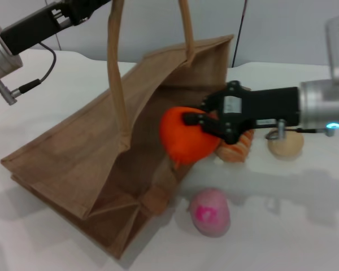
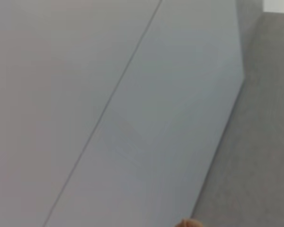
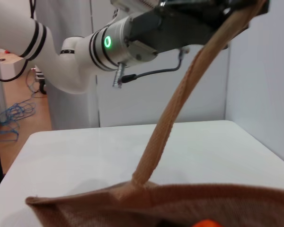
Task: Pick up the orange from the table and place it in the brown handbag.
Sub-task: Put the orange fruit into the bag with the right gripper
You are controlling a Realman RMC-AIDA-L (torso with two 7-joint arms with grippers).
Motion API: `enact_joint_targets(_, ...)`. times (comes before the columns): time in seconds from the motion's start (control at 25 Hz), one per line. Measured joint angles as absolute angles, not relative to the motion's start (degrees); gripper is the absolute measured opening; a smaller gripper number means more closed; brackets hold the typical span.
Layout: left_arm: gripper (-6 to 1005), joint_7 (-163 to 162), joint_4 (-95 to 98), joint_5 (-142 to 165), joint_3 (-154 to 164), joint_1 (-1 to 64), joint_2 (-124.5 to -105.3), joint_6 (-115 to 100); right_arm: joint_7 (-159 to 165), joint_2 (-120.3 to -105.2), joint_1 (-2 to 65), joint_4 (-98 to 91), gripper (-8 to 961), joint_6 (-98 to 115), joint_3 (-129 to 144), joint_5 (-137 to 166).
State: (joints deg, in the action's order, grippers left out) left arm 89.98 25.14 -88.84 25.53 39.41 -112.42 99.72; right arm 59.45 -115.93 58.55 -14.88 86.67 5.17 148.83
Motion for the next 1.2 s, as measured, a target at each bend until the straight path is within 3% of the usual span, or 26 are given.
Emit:
enact_joint_targets(0.36,122,87.7,25.1,-90.7,25.5,40.2,-112.41,104.6,54.8,-116.41,64.0,-2.2,88,67.8,4.8,148.7)
enact_joint_targets(0.68,122,87.2,25.1,-94.3,25.4,38.7,-112.1,107.7,50.2,-116.54,63.9,2.5,95,55.4,-0.6,148.6)
enact_joint_targets(1.2,119,87.7,26.4,-98.5,24.7,34.5,-111.71,106.2,47.2,-116.1,59.3,-0.9,163,66.5,-4.5,148.8)
